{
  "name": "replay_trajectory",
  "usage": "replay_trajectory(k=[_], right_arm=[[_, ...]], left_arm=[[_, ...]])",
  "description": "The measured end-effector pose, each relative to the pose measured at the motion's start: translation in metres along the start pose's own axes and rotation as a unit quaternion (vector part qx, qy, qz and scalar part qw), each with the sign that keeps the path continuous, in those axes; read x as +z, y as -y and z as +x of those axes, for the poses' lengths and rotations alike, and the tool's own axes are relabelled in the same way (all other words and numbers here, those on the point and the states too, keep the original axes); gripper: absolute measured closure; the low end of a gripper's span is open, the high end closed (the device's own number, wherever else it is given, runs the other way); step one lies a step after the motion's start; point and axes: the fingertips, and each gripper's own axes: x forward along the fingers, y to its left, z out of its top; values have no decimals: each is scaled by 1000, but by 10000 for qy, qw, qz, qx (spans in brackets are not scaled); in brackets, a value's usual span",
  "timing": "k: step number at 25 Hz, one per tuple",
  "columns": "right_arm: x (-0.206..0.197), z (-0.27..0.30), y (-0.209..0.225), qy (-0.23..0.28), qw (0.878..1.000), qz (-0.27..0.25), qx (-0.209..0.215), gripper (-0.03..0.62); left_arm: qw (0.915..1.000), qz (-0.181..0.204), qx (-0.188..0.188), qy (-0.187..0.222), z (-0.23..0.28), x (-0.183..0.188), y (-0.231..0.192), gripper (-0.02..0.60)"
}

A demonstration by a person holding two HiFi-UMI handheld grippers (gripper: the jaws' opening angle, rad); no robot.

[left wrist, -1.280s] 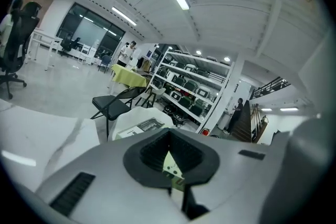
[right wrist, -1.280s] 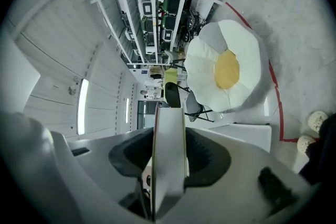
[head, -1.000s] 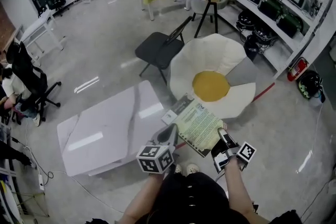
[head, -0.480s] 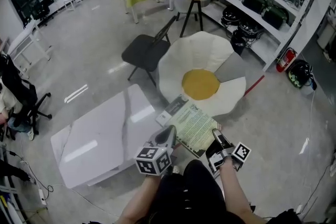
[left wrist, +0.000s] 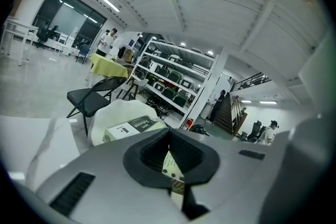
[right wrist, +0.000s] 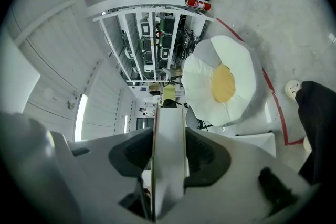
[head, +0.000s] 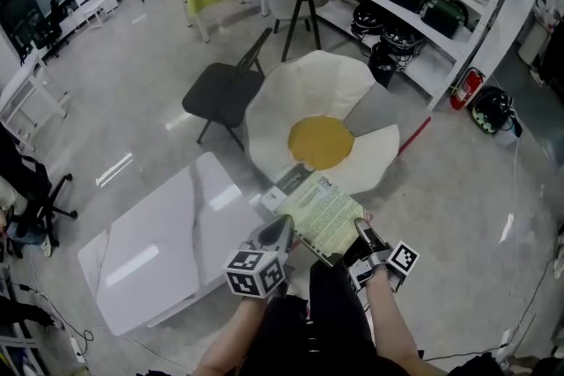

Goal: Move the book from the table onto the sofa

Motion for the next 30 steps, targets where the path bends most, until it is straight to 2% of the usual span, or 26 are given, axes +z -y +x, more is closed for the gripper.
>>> replay_trajectory(k=[6, 19, 25, 30], right_arm=[[50, 25, -4, 89, 9999, 11, -54, 419], [162, 90, -13, 165, 9998, 51, -67, 419], [209, 110, -10, 91, 9999, 45, -110, 419], [230, 128, -2, -18, 9998, 101, -163, 419]], left_arm=[[9999, -20, -96, 42, 55, 21, 8, 572], [10000, -57, -46, -54, 184, 61, 15, 572], [9999, -79, 55, -41, 235, 66, 25, 572], [9997, -155, 199, -49, 257, 63, 24, 572]])
